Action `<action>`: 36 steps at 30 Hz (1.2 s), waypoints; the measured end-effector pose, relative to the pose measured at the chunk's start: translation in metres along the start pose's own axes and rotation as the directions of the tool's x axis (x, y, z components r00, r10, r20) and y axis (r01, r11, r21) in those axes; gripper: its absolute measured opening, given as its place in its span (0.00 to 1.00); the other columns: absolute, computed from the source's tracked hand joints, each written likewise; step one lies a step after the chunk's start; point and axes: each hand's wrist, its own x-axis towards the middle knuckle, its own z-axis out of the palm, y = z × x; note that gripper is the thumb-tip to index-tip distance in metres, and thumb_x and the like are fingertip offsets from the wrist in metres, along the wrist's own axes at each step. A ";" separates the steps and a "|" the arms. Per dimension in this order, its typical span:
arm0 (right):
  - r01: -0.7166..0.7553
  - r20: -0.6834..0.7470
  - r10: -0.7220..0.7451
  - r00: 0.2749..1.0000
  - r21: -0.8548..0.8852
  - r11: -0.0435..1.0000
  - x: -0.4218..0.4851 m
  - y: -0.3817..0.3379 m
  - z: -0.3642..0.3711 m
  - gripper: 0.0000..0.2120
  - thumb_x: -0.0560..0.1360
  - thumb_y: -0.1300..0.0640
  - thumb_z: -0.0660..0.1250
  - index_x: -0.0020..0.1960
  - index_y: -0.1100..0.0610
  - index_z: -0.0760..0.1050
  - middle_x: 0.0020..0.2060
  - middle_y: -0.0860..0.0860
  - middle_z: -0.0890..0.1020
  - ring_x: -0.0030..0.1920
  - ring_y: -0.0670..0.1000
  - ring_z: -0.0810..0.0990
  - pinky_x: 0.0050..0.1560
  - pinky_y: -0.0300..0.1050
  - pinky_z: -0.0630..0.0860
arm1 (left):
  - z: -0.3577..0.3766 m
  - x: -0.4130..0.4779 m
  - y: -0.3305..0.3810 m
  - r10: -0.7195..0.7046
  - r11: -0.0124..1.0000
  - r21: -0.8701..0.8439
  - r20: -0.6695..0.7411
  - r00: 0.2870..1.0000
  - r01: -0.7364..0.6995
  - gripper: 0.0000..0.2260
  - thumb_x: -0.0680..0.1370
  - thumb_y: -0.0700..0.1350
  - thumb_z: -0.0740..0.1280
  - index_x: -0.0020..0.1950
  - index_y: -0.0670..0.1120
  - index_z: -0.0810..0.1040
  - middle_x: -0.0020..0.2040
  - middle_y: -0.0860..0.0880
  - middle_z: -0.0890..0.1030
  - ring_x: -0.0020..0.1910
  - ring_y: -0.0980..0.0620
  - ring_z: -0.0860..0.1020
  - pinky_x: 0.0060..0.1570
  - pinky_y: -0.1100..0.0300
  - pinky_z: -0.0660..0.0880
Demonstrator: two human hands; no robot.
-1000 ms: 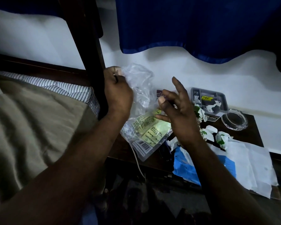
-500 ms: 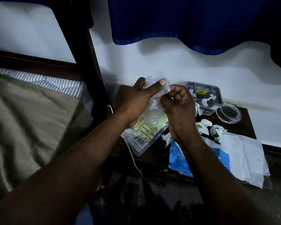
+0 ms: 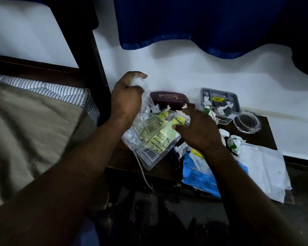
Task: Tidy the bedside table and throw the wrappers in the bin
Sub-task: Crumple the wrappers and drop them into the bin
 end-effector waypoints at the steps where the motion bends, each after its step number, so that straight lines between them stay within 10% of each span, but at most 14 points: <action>1: 0.011 0.024 -0.010 1.000 -0.029 1.000 -0.001 0.000 0.002 0.32 0.74 0.40 0.75 0.74 0.50 0.73 0.69 0.52 0.80 0.67 0.59 0.79 0.64 0.52 0.76 | 0.001 0.000 0.001 -0.009 1.000 0.007 -0.013 1.000 0.009 0.13 0.72 0.39 0.65 0.47 0.54 0.84 0.45 0.57 0.85 0.48 0.52 0.83 0.50 0.52 0.81; 13: 0.022 -0.068 -0.035 0.997 -0.185 0.982 0.007 0.000 0.020 0.34 0.69 0.45 0.80 0.71 0.51 0.72 0.63 0.54 0.80 0.62 0.61 0.80 0.60 0.59 0.80 | 0.005 -0.003 0.004 -0.059 0.998 -0.014 -0.035 0.998 0.059 0.19 0.72 0.62 0.70 0.38 0.47 0.75 0.35 0.52 0.78 0.37 0.51 0.77 0.46 0.47 0.78; 18: 0.050 -0.125 -0.073 0.989 -0.176 0.983 0.009 0.002 0.022 0.16 0.73 0.56 0.75 0.60 0.51 0.81 0.52 0.51 0.86 0.54 0.58 0.84 0.55 0.55 0.81 | 0.006 -0.005 0.007 -0.057 0.998 0.008 -0.033 0.998 0.057 0.16 0.73 0.60 0.72 0.30 0.54 0.74 0.27 0.57 0.74 0.29 0.54 0.72 0.38 0.50 0.72; 26: -0.017 -0.225 0.079 0.971 0.265 0.964 0.015 -0.001 -0.009 0.07 0.76 0.50 0.75 0.46 0.53 0.82 0.43 0.50 0.86 0.46 0.52 0.83 0.47 0.46 0.77 | 0.008 -0.007 0.002 -0.024 0.993 0.112 0.044 0.999 0.019 0.24 0.75 0.64 0.72 0.34 0.48 0.67 0.32 0.51 0.71 0.30 0.55 0.70 0.37 0.58 0.70; 32: -0.015 -0.272 0.313 0.910 0.734 0.679 0.014 0.014 -0.032 0.12 0.70 0.41 0.72 0.40 0.48 0.75 0.37 0.49 0.79 0.40 0.55 0.77 0.45 0.60 0.77 | 0.009 -0.006 0.000 0.005 0.958 0.286 0.099 0.995 -0.033 0.22 0.70 0.57 0.73 0.38 0.38 0.74 0.31 0.48 0.74 0.30 0.51 0.74 0.37 0.53 0.75; 36: 0.080 -0.213 0.408 0.888 0.945 0.318 0.013 0.019 -0.040 0.08 0.79 0.63 0.69 0.46 0.52 0.73 0.38 0.50 0.78 0.37 0.51 0.78 0.40 0.48 0.75 | 0.017 -0.009 -0.005 -0.002 0.954 0.292 0.244 0.970 -0.071 0.15 0.65 0.54 0.73 0.42 0.44 0.79 0.32 0.47 0.80 0.29 0.50 0.74 0.35 0.51 0.72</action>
